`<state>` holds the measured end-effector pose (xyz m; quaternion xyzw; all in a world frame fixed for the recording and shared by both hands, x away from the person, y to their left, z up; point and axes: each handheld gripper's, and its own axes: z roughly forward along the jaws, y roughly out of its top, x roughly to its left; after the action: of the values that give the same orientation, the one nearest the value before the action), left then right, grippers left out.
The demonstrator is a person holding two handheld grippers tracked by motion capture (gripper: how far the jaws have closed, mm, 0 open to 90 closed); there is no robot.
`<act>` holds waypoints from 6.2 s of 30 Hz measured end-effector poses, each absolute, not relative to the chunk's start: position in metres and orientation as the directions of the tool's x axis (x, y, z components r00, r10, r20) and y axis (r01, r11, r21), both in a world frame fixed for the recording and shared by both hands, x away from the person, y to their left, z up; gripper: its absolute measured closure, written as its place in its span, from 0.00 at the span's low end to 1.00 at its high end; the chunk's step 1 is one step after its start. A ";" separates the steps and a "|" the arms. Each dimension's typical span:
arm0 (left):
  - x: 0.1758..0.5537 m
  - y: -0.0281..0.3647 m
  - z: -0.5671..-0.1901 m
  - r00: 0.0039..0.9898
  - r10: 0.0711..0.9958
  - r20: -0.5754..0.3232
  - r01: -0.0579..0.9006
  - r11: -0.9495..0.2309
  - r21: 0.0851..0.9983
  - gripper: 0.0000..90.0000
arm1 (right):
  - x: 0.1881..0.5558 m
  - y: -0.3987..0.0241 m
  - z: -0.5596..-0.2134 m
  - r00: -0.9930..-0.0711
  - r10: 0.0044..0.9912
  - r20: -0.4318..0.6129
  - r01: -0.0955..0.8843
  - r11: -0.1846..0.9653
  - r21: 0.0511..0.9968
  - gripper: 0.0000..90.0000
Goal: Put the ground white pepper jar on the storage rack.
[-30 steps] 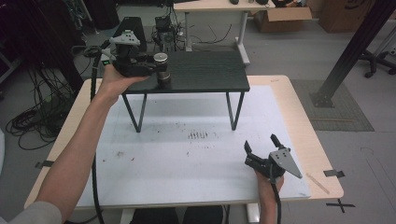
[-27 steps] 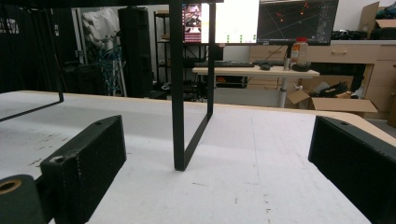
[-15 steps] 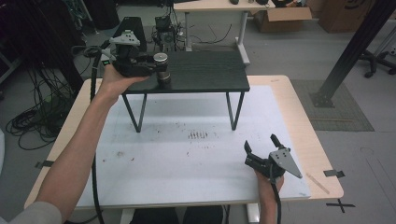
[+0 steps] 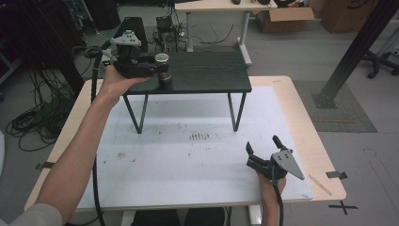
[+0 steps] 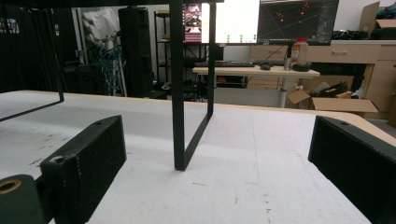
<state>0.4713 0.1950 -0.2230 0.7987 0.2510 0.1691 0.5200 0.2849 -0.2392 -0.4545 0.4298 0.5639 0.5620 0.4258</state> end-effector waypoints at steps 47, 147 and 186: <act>0.438 0.214 -0.221 0.772 0.636 0.017 0.228 -0.302 0.926 0.00 | 0.285 -0.239 -0.454 -0.267 0.964 0.001 0.005 0.001 1.000 0.04; 0.286 0.366 -0.428 0.495 0.868 -0.024 0.134 -0.050 0.990 0.00 | 0.285 -0.239 -0.454 -0.267 0.964 -0.002 0.008 0.004 1.000 0.04; 0.264 0.375 -0.453 0.446 0.895 0.003 0.028 -0.018 0.999 0.00 | 0.285 -0.238 -0.454 -0.265 0.964 -0.003 0.009 0.006 1.000 0.05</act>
<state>0.2639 0.3751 -0.4531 0.6117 0.3772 0.3669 0.5907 0.2850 -0.2384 -0.4544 0.4299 0.5657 0.5588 0.4276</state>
